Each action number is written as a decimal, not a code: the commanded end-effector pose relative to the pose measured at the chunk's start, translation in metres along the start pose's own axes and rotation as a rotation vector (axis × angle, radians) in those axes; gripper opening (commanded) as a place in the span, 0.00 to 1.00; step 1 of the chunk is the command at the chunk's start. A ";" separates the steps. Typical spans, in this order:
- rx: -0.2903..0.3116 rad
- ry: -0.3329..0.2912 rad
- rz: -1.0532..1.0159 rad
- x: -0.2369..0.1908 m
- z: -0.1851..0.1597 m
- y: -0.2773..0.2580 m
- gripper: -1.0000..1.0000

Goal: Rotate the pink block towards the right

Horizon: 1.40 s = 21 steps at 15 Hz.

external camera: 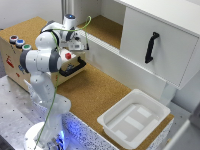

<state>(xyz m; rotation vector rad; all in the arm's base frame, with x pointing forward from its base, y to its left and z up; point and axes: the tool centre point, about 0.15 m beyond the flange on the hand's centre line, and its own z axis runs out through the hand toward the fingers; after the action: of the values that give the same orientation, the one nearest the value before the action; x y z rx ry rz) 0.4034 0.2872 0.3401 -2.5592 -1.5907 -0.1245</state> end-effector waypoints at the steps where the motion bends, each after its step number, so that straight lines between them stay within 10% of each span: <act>1: 0.047 -0.081 -0.091 0.012 0.013 0.022 1.00; 4: 0.055 -0.084 -0.117 0.008 0.019 0.025 1.00; 5: 0.049 -0.079 -0.126 0.009 0.020 0.026 0.00; 16: -0.053 -0.100 -0.164 0.025 0.025 0.017 0.00; 21: -0.058 -0.078 0.128 0.010 0.007 0.013 0.00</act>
<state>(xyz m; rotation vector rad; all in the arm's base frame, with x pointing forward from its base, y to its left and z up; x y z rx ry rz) 0.4211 0.2918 0.3196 -2.5210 -1.6994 -0.1203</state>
